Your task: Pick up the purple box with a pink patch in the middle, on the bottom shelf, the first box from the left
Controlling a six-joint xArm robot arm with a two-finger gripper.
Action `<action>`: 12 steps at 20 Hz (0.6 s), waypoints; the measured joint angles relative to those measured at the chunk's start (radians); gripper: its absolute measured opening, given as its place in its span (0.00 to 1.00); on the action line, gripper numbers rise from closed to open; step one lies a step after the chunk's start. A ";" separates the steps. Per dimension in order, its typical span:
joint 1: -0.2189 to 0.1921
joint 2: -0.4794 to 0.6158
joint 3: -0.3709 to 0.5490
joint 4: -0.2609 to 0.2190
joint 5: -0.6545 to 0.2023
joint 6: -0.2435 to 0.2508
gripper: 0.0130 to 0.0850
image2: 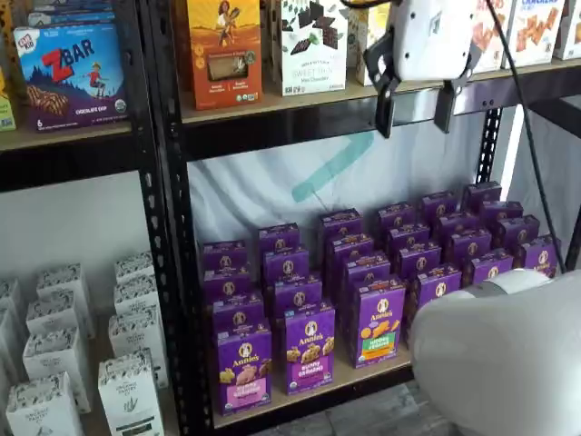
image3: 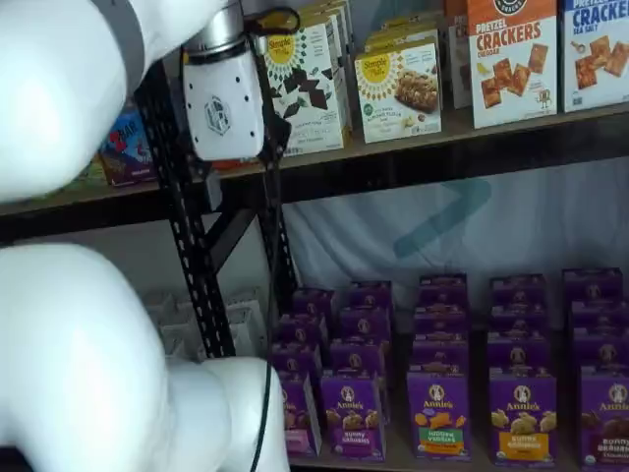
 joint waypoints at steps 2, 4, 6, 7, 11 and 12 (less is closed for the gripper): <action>0.023 -0.008 0.034 -0.012 -0.029 0.019 1.00; 0.048 -0.016 0.068 -0.029 -0.060 0.040 1.00; 0.070 -0.026 0.105 -0.045 -0.097 0.059 1.00; 0.084 -0.032 0.128 -0.057 -0.120 0.071 1.00; 0.093 -0.059 0.206 -0.059 -0.206 0.081 1.00; 0.094 -0.060 0.221 -0.057 -0.218 0.082 1.00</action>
